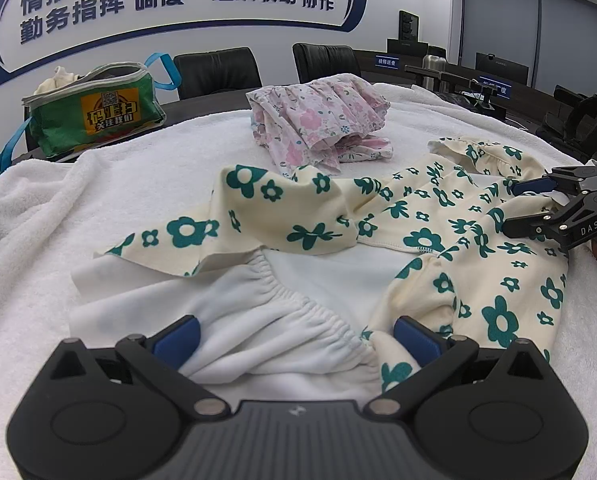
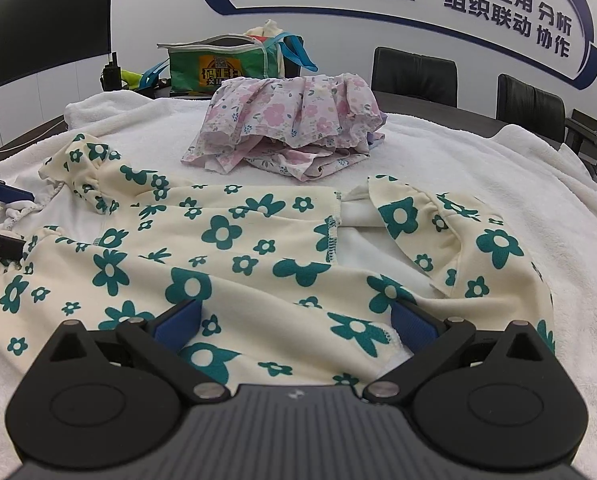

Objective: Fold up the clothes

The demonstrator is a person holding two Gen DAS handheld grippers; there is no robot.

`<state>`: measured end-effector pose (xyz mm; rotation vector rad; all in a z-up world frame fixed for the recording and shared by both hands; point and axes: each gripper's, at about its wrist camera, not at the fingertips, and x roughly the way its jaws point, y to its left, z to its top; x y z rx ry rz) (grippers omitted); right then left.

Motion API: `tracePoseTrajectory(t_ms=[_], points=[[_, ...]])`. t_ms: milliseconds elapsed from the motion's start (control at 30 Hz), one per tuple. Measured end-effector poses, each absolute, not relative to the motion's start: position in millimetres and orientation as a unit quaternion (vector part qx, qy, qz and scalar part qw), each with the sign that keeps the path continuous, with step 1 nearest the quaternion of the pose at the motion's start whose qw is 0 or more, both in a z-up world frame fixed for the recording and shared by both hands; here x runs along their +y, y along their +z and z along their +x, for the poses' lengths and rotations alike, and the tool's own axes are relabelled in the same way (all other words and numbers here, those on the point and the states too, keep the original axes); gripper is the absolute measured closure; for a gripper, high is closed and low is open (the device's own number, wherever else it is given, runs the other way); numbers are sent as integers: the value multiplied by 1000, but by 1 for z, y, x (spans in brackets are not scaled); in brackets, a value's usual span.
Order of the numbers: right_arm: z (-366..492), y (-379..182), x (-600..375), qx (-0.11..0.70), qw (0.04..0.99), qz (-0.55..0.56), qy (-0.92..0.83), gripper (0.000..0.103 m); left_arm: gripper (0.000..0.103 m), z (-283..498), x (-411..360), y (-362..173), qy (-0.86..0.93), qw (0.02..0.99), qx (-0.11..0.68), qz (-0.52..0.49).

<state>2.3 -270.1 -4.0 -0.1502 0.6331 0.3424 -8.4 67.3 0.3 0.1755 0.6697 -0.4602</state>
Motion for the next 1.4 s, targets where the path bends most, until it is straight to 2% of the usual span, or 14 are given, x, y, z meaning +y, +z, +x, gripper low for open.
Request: tracePoseTrajectory(t_ms=[1400], points=[[6, -5, -273, 316, 934, -51, 160, 1, 0, -8, 66, 0, -221, 915, 326, 85]])
